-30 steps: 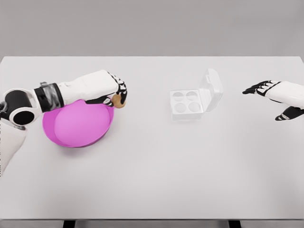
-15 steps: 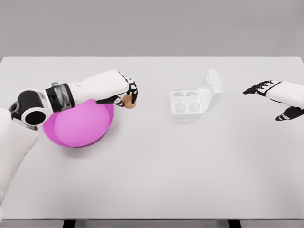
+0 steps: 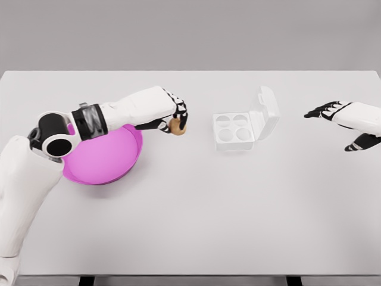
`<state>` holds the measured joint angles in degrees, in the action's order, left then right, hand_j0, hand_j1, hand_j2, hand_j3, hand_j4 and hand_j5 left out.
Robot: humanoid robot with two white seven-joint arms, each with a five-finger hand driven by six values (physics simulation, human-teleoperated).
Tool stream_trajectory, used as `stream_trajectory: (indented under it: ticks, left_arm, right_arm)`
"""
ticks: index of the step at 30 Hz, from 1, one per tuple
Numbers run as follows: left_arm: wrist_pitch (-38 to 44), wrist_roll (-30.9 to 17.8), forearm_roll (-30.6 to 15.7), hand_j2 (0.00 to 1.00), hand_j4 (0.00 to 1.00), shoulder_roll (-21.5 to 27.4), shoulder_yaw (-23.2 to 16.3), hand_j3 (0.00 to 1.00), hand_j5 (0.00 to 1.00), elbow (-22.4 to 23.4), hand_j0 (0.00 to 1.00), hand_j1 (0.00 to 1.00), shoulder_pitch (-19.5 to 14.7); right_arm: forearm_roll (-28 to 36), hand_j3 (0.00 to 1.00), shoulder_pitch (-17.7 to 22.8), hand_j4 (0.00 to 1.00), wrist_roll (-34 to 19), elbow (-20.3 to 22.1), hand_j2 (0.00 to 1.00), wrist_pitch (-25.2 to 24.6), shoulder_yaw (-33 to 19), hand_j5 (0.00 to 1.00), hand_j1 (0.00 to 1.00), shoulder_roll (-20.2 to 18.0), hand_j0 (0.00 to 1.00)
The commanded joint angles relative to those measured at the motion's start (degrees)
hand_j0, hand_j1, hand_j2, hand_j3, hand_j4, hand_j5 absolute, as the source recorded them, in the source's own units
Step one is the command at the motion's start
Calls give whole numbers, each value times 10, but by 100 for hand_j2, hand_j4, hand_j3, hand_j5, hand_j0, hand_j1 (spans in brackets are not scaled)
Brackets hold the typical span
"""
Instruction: Pack egg into the box and close the box lid
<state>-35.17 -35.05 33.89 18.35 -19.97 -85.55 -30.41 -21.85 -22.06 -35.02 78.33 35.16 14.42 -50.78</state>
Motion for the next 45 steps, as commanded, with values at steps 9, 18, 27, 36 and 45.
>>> stream_trajectory:
  ticks: [9,18,27,36,45]
  left_arm:
    - [2,0,8,32,32,-31,0,32,32,1,32,32,-1]
    - [2,0,17,32,32,-53,0,32,32,2,32,32,-4]
    - [2,0,29,32,32,-81,0,32,32,7,32,32,-5]
    - [2,0,50,32,32,-111,-1,32,32,17,32,32,-12]
    - [2,0,64,53,53,-147,-1,53,53,51,53,53,-29]
  right_arm:
    - [3,100,0,100,0,0,100,-2,0,100,100,0,100]
    - [3,100,-1,100,0,1,100,-2,0,100,100,1,100]
    - [3,100,0,100,0,2,100,-2,0,100,100,0,100]
    - [3,100,0,100,0,6,100,-2,-1,100,100,1,100]
    - [3,100,0,100,0,5,100,-2,0,100,100,1,100]
